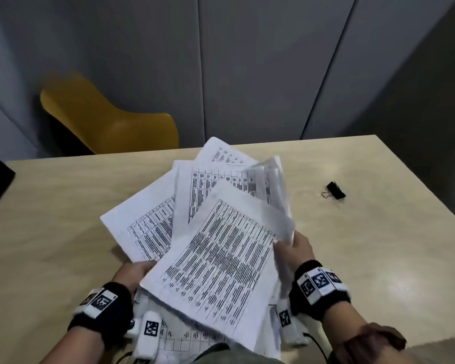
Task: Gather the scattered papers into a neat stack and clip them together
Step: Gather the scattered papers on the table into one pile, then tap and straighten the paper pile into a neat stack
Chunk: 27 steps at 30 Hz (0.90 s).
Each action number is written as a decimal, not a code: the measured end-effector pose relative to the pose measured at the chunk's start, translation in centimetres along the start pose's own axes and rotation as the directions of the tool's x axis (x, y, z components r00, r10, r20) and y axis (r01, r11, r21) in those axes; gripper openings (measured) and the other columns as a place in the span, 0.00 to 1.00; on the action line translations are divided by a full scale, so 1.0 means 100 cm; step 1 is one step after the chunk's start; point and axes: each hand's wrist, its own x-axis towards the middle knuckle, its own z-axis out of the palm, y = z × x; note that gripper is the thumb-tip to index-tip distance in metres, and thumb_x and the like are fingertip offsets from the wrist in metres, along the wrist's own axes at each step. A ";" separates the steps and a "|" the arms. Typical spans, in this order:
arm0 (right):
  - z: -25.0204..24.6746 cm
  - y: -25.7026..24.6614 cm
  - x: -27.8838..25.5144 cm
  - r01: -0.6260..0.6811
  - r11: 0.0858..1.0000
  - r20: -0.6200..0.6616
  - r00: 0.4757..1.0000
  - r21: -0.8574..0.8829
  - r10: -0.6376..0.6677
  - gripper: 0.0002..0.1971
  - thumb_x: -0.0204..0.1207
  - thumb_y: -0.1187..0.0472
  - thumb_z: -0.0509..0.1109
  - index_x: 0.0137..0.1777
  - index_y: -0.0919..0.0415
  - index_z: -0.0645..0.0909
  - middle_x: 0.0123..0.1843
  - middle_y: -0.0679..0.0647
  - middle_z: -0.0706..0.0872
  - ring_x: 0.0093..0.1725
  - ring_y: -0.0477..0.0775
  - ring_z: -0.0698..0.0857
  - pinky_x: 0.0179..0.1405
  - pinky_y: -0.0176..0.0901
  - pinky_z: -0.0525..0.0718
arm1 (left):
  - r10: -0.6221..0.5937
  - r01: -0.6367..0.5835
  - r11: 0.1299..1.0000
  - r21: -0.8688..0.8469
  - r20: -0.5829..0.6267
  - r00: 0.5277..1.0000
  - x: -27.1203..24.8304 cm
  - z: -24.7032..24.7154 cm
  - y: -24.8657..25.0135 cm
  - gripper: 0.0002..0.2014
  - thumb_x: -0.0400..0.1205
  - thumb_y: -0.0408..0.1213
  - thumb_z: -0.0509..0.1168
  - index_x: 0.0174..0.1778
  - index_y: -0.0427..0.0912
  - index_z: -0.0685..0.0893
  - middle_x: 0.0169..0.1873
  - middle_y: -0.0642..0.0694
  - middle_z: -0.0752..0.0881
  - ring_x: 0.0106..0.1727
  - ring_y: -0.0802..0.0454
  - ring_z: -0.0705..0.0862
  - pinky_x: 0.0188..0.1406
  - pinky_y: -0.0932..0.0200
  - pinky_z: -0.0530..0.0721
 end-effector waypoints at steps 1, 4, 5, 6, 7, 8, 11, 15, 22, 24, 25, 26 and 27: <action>0.000 0.004 0.001 0.013 0.999 0.007 1.000 -0.033 -0.013 0.14 0.70 0.66 0.68 0.56 0.57 0.75 0.45 0.59 0.87 0.42 0.61 0.86 0.46 0.56 0.88 | -0.002 0.002 1.000 -0.017 0.016 1.000 -0.001 0.001 0.000 0.12 0.78 0.26 0.64 0.51 0.19 0.82 0.45 0.32 0.87 0.35 0.42 0.84 0.36 0.54 0.82; -0.001 0.013 0.005 0.017 0.998 0.009 1.000 0.060 -0.017 0.28 0.66 0.71 0.76 0.63 0.63 0.68 0.56 0.62 0.82 0.47 0.60 0.84 0.44 0.50 0.87 | -0.019 0.021 0.999 -0.039 0.043 0.999 -0.003 0.001 -0.001 0.15 0.78 0.30 0.66 0.53 0.20 0.83 0.50 0.28 0.87 0.38 0.40 0.86 0.40 0.53 0.82; -0.002 0.013 0.003 -0.003 0.979 0.019 1.000 0.202 -0.001 0.33 0.64 0.75 0.76 0.66 0.63 0.64 0.56 0.62 0.80 0.44 0.58 0.83 0.36 0.44 0.87 | -0.024 0.026 0.998 -0.051 0.053 0.998 -0.003 0.000 0.000 0.15 0.77 0.30 0.66 0.54 0.20 0.83 0.48 0.28 0.88 0.39 0.39 0.86 0.41 0.52 0.82; -0.004 0.014 0.002 -0.034 0.937 0.068 0.998 0.347 0.011 0.38 0.62 0.77 0.78 0.68 0.64 0.62 0.56 0.62 0.79 0.42 0.56 0.83 0.29 0.41 0.86 | -0.025 0.029 0.998 -0.055 0.061 0.998 -0.004 -0.001 0.001 0.15 0.77 0.30 0.66 0.54 0.21 0.83 0.45 0.29 0.88 0.39 0.38 0.86 0.40 0.52 0.82; -0.005 0.018 0.002 -0.081 0.893 0.137 0.990 0.443 0.022 0.42 0.56 0.76 0.81 0.68 0.67 0.63 0.54 0.62 0.81 0.40 0.57 0.85 0.26 0.39 0.86 | -0.024 0.029 0.998 -0.059 0.079 0.997 -0.008 0.000 0.003 0.16 0.76 0.30 0.67 0.54 0.21 0.84 0.43 0.29 0.89 0.38 0.38 0.87 0.39 0.51 0.83; -0.004 0.022 0.003 -0.143 0.877 0.221 0.974 0.459 0.043 0.44 0.51 0.74 0.84 0.68 0.71 0.65 0.51 0.63 0.84 0.38 0.58 0.88 0.27 0.40 0.87 | -0.024 0.032 0.996 -0.081 0.095 0.995 -0.010 0.000 0.005 0.16 0.75 0.30 0.68 0.54 0.22 0.84 0.43 0.28 0.89 0.36 0.38 0.88 0.38 0.51 0.85; -0.003 0.026 -0.005 -0.226 0.924 0.403 0.911 0.309 0.088 0.32 0.62 0.75 0.78 0.67 0.71 0.72 0.49 0.66 0.88 0.37 0.56 0.91 0.30 0.43 0.87 | 0.025 0.002 0.989 -0.149 0.177 0.984 -0.020 0.010 0.009 0.21 0.75 0.36 0.68 0.60 0.27 0.82 0.55 0.32 0.87 0.39 0.44 0.90 0.44 0.49 0.87; -0.008 0.013 -0.014 -0.057 0.988 0.278 0.961 0.142 0.016 0.13 0.69 0.75 0.73 0.52 0.69 0.79 0.31 0.52 0.87 0.33 0.50 0.84 0.33 0.38 0.81 | 0.085 -0.085 0.996 -0.014 0.275 0.958 -0.037 0.018 0.017 0.32 0.70 0.57 0.72 0.66 0.44 0.78 0.60 0.49 0.81 0.64 0.48 0.80 0.65 0.52 0.73; -0.006 -0.016 -0.023 0.095 0.967 0.192 0.971 0.236 -0.142 0.11 0.70 0.74 0.71 0.40 0.59 0.73 0.37 0.57 0.79 0.37 0.54 0.80 0.25 0.37 0.82 | 0.168 -0.176 0.984 0.034 0.172 0.971 -0.029 0.016 0.023 0.14 0.73 0.34 0.73 0.53 0.38 0.84 0.50 0.41 0.88 0.54 0.42 0.85 0.56 0.49 0.78; -0.008 -0.028 -0.026 0.123 0.931 0.181 0.964 0.343 -0.194 0.09 0.71 0.75 0.70 0.43 0.64 0.73 0.36 0.57 0.77 0.36 0.53 0.79 0.19 0.30 0.80 | 0.280 -0.281 0.960 -0.013 0.144 0.949 -0.037 0.018 0.034 0.10 0.75 0.33 0.71 0.50 0.42 0.81 0.44 0.47 0.84 0.43 0.50 0.81 0.41 0.60 0.75; -0.009 -0.032 -0.026 0.183 0.910 0.133 0.960 0.372 -0.247 0.09 0.70 0.75 0.70 0.44 0.65 0.74 0.36 0.56 0.78 0.36 0.52 0.80 0.20 0.29 0.80 | 0.371 -0.369 0.929 -0.036 0.099 0.923 -0.040 0.018 0.042 0.09 0.75 0.31 0.71 0.48 0.45 0.81 0.44 0.48 0.83 0.42 0.52 0.81 0.39 0.64 0.74; -0.011 -0.037 -0.025 0.273 0.889 0.062 0.947 0.367 -0.316 0.10 0.70 0.75 0.71 0.46 0.65 0.75 0.35 0.53 0.79 0.36 0.47 0.83 0.24 0.30 0.82 | 0.466 -0.463 0.884 -0.058 0.055 0.883 -0.044 0.018 0.049 0.11 0.74 0.29 0.72 0.48 0.46 0.81 0.47 0.48 0.84 0.45 0.51 0.83 0.40 0.65 0.76; -0.012 -0.042 -0.023 0.358 0.856 0.002 0.922 0.373 -0.387 0.11 0.69 0.76 0.72 0.47 0.64 0.77 0.36 0.48 0.82 0.36 0.37 0.84 0.32 0.32 0.83 | 0.555 -0.554 0.830 -0.065 0.001 0.832 -0.046 0.017 0.057 0.13 0.73 0.27 0.72 0.49 0.46 0.82 0.50 0.50 0.84 0.51 0.50 0.84 0.44 0.68 0.78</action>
